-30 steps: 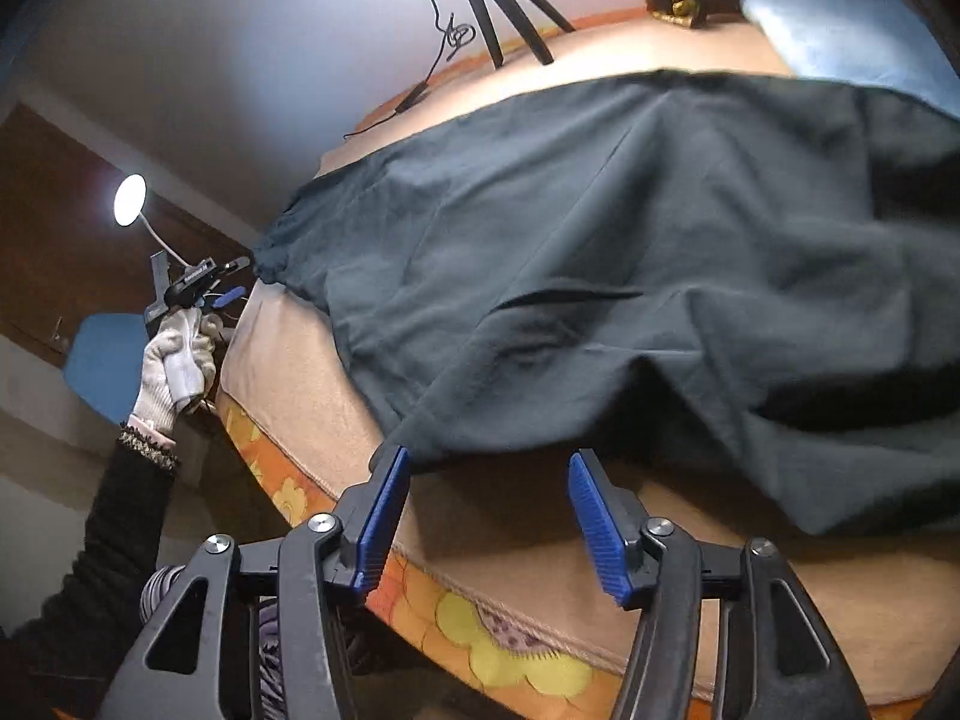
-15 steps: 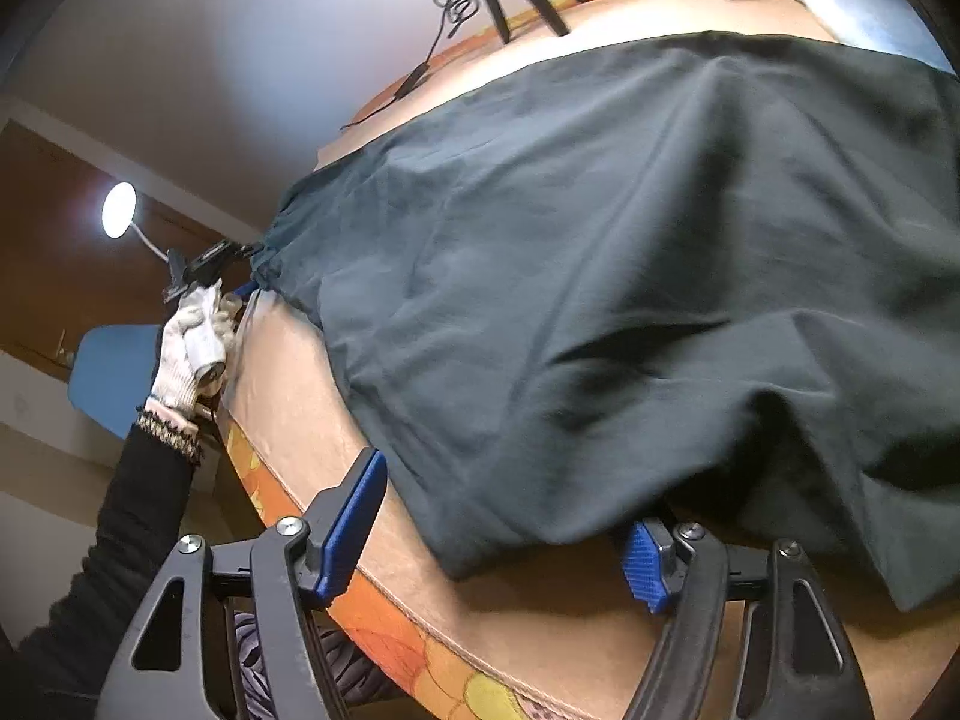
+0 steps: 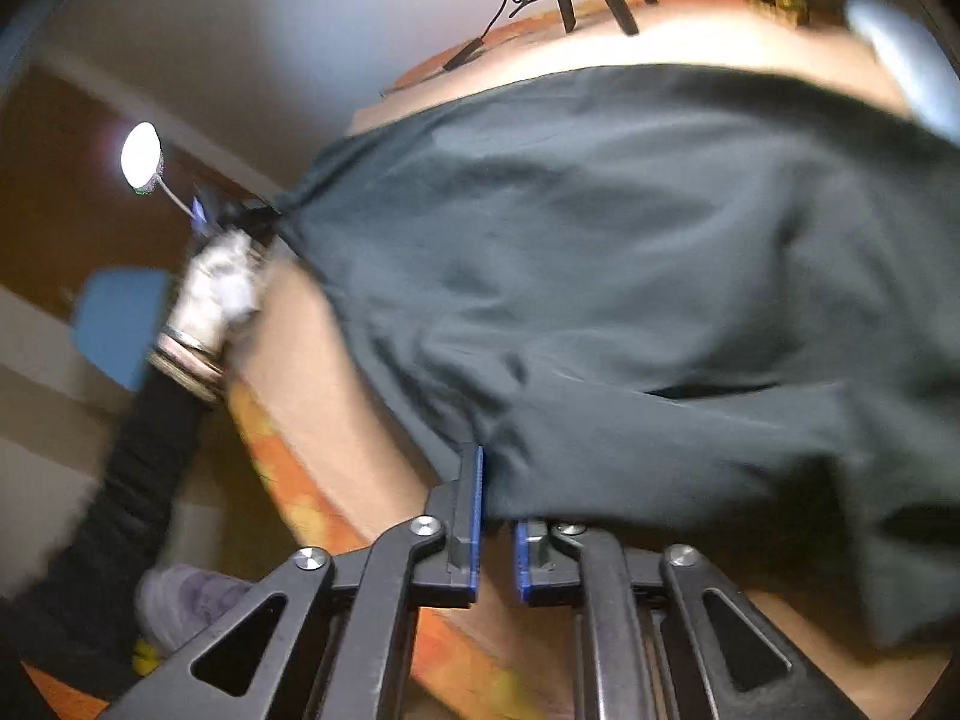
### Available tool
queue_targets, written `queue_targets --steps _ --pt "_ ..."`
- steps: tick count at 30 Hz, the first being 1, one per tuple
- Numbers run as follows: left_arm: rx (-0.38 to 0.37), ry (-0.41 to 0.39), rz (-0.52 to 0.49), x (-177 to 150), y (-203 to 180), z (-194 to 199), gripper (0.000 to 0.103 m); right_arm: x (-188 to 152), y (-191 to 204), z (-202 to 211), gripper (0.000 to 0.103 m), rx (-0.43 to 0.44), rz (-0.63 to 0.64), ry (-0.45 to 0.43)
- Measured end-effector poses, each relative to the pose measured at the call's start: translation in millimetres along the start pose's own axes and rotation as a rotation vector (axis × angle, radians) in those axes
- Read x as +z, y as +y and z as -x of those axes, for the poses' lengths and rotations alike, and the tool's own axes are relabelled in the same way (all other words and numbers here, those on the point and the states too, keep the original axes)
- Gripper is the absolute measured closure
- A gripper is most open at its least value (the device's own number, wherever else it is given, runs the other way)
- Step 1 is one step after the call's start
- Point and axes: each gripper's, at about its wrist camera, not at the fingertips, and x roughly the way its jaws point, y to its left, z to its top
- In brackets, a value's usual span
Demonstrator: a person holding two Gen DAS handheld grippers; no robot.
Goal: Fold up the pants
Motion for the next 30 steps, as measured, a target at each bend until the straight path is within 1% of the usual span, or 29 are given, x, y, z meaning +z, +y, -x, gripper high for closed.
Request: queue_targets --steps 1,2,3,4,7,10,12,14,15,18,21,24,26,27,30 --pt "-0.017 0.001 0.011 0 4 3 0.069 0 -1 3 0.071 0.001 0.002 0.007" --pt "-0.038 -0.003 0.018 2 11 10 0.068 -1 -3 9 0.067 0.009 0.001 0.012" --pt "-0.041 -0.017 0.021 5 20 18 0.067 -2 -3 14 0.067 0.019 0.005 0.010" --pt "-0.036 -0.034 0.027 7 26 25 0.064 -2 -3 20 0.066 0.026 0.012 0.006" --pt "-0.055 -0.064 0.075 14 53 42 0.064 1 5 38 0.066 0.040 0.051 -0.019" --pt "-0.060 -0.070 0.090 17 68 47 0.064 16 20 45 0.065 0.042 0.082 -0.032" --pt "-0.065 -0.062 0.083 18 73 46 0.063 31 39 44 0.064 0.053 0.117 -0.021" --pt "-0.071 -0.061 0.078 19 75 43 0.056 43 54 43 0.064 0.081 0.149 0.004" --pt "-0.080 -0.058 0.076 19 75 41 0.056 51 63 43 0.064 0.094 0.168 0.015" --pt "-0.131 -0.031 0.090 19 76 27 0.056 77 93 37 0.063 0.085 0.236 0.010" --pt "-0.176 0.008 0.121 19 78 10 0.056 115 134 14 0.062 0.066 0.354 -0.008" --pt "-0.206 0.027 0.135 19 77 -2 0.056 148 169 -16 0.062 0.063 0.431 -0.035" --pt "-0.208 0.005 0.132 19 77 0 0.056 171 191 -43 0.062 0.055 0.479 -0.050" --pt "-0.215 -0.016 0.137 18 77 4 0.056 183 203 -61 0.062 0.035 0.511 -0.060" --pt "-0.248 -0.041 0.126 18 73 14 0.056 212 226 -101 0.062 0.011 0.560 -0.068"
